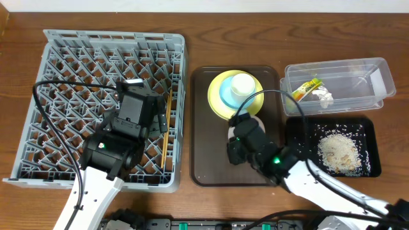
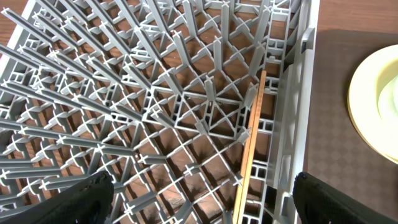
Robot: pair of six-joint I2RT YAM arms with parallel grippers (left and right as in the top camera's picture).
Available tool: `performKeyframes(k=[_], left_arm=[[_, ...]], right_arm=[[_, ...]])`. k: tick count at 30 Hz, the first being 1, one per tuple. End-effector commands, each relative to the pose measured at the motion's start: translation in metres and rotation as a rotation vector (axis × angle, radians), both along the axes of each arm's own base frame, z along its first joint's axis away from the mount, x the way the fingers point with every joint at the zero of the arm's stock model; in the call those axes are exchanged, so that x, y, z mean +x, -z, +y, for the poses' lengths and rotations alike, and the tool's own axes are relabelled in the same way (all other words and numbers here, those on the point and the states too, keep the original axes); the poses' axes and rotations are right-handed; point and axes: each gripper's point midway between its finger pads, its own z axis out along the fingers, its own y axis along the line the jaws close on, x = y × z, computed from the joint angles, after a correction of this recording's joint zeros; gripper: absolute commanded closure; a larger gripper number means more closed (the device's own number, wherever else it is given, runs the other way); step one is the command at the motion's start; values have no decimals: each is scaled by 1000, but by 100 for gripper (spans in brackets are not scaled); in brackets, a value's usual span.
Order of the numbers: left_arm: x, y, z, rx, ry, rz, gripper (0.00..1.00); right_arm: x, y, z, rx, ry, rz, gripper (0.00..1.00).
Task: Sort waste into correct bins and load items into the dishwasher
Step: 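Carry the emptied pink bowl back left over the brown tray, then lower the bowl onto the brown tray, open right gripper, retract right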
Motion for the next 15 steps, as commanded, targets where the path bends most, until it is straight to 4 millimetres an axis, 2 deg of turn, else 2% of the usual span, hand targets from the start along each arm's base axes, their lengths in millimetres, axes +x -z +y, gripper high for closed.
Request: performKeyframes(k=[1, 6, 9, 11, 12, 15], left_arm=[[3, -9, 2, 2, -13, -23, 7], [3, -9, 2, 2, -13, -23, 7], [3, -9, 2, 2, -13, -23, 7], [3, -9, 2, 2, -13, -23, 7], [3, -9, 2, 2, -13, -23, 7], [3, -9, 2, 2, -13, -23, 7]], right_arm=[[-5, 5, 6, -30, -38, -3, 97], [-5, 5, 7, -29, -39, -4, 95], [-5, 3, 7, -38, -53, -3, 85], [-5, -2, 7, -60, -73, -2, 82], [-4, -5, 7, -70, -79, 0, 79], [0, -21, 11, -82, -101, -9, 60]])
